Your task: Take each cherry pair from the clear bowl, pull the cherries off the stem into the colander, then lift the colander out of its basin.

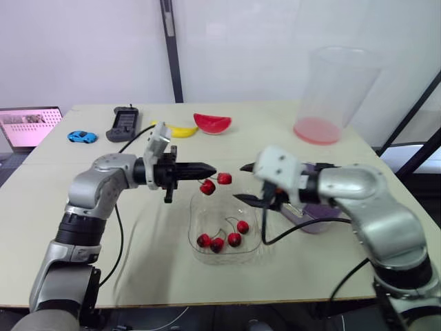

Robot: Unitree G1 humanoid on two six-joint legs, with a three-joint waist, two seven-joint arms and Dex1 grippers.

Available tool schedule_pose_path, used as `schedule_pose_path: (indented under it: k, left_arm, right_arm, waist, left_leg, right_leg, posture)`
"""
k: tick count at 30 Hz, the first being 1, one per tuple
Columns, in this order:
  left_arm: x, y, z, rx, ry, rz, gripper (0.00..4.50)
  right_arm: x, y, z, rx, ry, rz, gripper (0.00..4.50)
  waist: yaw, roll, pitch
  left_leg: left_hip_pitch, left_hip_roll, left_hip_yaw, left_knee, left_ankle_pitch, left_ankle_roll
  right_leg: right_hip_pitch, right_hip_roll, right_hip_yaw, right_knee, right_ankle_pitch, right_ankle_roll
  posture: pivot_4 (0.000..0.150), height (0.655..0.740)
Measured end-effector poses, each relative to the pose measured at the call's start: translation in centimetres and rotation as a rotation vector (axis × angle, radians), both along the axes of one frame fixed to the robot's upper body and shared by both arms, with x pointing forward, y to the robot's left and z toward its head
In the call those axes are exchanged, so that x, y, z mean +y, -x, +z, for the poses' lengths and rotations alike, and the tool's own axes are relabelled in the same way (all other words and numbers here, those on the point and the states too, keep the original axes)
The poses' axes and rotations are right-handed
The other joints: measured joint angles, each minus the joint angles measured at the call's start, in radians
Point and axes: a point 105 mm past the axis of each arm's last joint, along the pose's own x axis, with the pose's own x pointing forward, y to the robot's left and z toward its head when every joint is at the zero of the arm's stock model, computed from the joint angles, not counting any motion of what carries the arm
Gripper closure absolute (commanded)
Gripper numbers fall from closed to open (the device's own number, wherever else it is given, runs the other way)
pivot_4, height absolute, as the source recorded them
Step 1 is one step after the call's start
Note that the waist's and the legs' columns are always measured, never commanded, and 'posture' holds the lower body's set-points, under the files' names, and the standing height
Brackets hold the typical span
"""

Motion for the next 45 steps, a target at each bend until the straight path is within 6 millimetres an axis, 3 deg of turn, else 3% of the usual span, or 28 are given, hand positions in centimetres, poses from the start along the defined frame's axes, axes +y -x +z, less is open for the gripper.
schedule_pose_path:
  k: [3, 7, 17, 25, 28, 30, 39, 45]
  left_arm:
    - [-0.6, 0.4, -0.2, -0.036, -0.036, -0.053, 4.5]
    - [-1.0, 0.9, -0.4, -0.055, -0.06, -0.098, 4.5]
    - [-1.9, 1.8, -0.9, -0.067, -0.092, -0.16, 4.5]
    - [-2.1, 1.7, -0.8, -0.077, -0.084, -0.153, 4.5]
    - [-2.1, 1.7, -0.8, -0.081, -0.081, -0.153, 4.5]
    - [-2.2, 1.7, -0.8, -0.083, -0.078, -0.153, 4.5]
    - [-2.3, 1.5, -0.8, -0.088, -0.086, -0.147, 4.5]
    - [-2.3, 1.5, -0.8, -0.099, -0.083, -0.147, 4.5]
  right_arm:
    - [-1.2, 0.5, 1.0, 0.251, -0.133, 0.11, 1.27]
    - [-2.3, 0.0, 0.3, 0.368, -0.158, 0.132, 1.27]
    - [0.3, -0.2, -1.7, 0.428, -0.112, 0.174, 1.27]
    - [1.1, 0.2, -2.7, 0.468, -0.103, 0.188, 1.27]
    - [1.4, -0.1, -3.2, 0.465, -0.09, 0.175, 2.17]
    - [1.3, -0.3, -3.5, 0.462, -0.074, 0.164, 3.07]
    - [1.0, -0.9, -3.3, 0.437, -0.076, 0.142, 3.07]
    - [-1.0, -0.8, -3.9, 0.444, -0.034, 0.109, 3.07]
  waist:
    - [0.0, 0.0, 0.0]
    - [0.0, 0.0, 0.0]
    - [0.001, 0.0, 0.0]
    - [-0.001, 0.0, 0.0]
    - [-0.001, 0.0, 0.0]
    - [0.0, 0.0, 0.0]
    - [0.0, 0.0, 0.0]
    - [0.003, 0.0, 0.0]
  left_leg:
    - [0.0, 0.0, 0.0, 0.0, 0.0, -0.001]
    - [0.0, 0.0, 0.0, 0.0, 0.0, 0.0]
    - [0.0, 0.0, 0.0, 0.0, 0.0, 0.0]
    - [0.0, 0.0, 0.0, 0.001, 0.0, 0.0]
    - [0.0, 0.0, 0.0, 0.001, 0.0, 0.0]
    - [0.0, 0.0, 0.0, 0.001, 0.0, 0.0]
    - [0.0, 0.0, 0.0, 0.001, 0.0, 0.0]
    - [0.0, 0.0, 0.0, 0.001, 0.0, 0.0]
  right_leg:
    - [0.001, 0.0, 0.0, 0.0, 0.0, 0.0]
    - [0.001, 0.0, 0.0, -0.001, 0.0, 0.0]
    - [0.0, 0.0, 0.0, 0.0, 0.0, 0.0]
    - [0.0, 0.0, 0.0, 0.0, 0.0, 0.0]
    - [0.0, 0.0, 0.0, 0.0, 0.0, 0.0]
    - [0.0, 0.0, 0.0, 0.0, 0.0, 0.0]
    - [0.0, 0.0, 0.0, 0.0, 0.0, 0.0]
    - [0.0, 0.0, 0.0, -0.001, 0.0, 0.0]
  posture:
    - [0.15, 0.738]
    - [0.15, 0.738]
    - [0.15, 0.738]
    - [0.15, 0.738]
    - [0.15, 0.738]
    - [0.15, 0.738]
    - [0.15, 0.738]
    - [0.15, 0.738]
